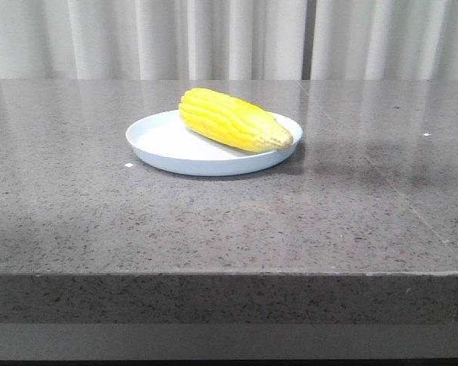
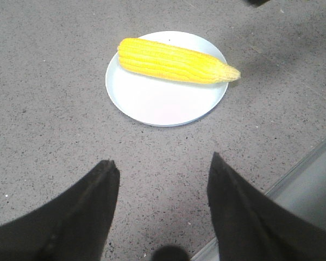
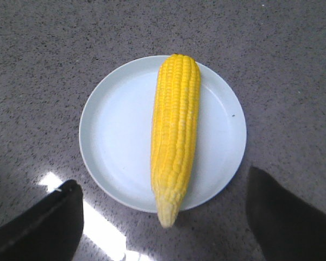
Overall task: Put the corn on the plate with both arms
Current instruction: 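Open the right gripper and withdraw it from the corn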
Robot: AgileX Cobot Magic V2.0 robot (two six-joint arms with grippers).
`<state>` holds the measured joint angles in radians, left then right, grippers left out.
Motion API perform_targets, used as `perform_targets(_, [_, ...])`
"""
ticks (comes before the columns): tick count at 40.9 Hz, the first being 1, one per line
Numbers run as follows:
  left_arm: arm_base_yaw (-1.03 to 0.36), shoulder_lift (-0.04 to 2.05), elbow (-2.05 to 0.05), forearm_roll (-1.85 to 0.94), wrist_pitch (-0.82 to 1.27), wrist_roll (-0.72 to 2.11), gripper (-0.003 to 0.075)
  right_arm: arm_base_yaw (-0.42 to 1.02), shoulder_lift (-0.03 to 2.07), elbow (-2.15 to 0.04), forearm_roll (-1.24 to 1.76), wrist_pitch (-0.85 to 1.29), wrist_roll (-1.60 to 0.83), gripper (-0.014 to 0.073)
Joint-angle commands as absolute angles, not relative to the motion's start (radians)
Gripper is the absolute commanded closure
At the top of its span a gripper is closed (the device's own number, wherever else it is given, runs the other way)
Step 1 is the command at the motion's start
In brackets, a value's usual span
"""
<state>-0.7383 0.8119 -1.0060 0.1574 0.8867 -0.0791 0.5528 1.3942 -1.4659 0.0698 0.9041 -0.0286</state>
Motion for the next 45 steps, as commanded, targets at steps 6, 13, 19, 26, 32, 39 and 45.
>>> perform_targets(6, [-0.744, 0.807, -1.034, 0.164, 0.821, -0.09, 0.0355, 0.552, 1.096, -1.313, 0.068, 0.87, -0.046, -0.0031])
perform_targets(13, [-0.744, 0.807, -1.034, 0.164, 0.821, -0.09, 0.0355, 0.552, 0.901, -1.178, 0.066, 0.888, -0.046, -0.0031])
perform_targets(19, [-0.744, 0.807, -1.034, 0.164, 0.821, -0.09, 0.0355, 0.552, 0.741, -1.078, 0.062, 0.941, -0.046, -0.0031])
perform_targets(26, [-0.744, 0.807, -1.034, 0.164, 0.819, -0.09, 0.0355, 0.552, 0.591, -0.986, 0.059, 0.97, -0.046, -0.0031])
perform_targets(32, [-0.744, 0.807, -1.034, 0.164, 0.819, -0.09, 0.0355, 0.552, 0.521, -0.935, 0.05, 0.971, -0.046, -0.0031])
perform_targets(39, [-0.744, 0.807, -1.034, 0.164, 0.819, -0.09, 0.0355, 0.552, 0.508, -0.929, 0.035, 0.977, -0.046, -0.0031])
perform_targets(45, [-0.744, 0.807, -1.034, 0.164, 0.825, -0.09, 0.0357, 0.552, 0.508, -0.929, 0.035, 0.977, -0.046, 0.0008])
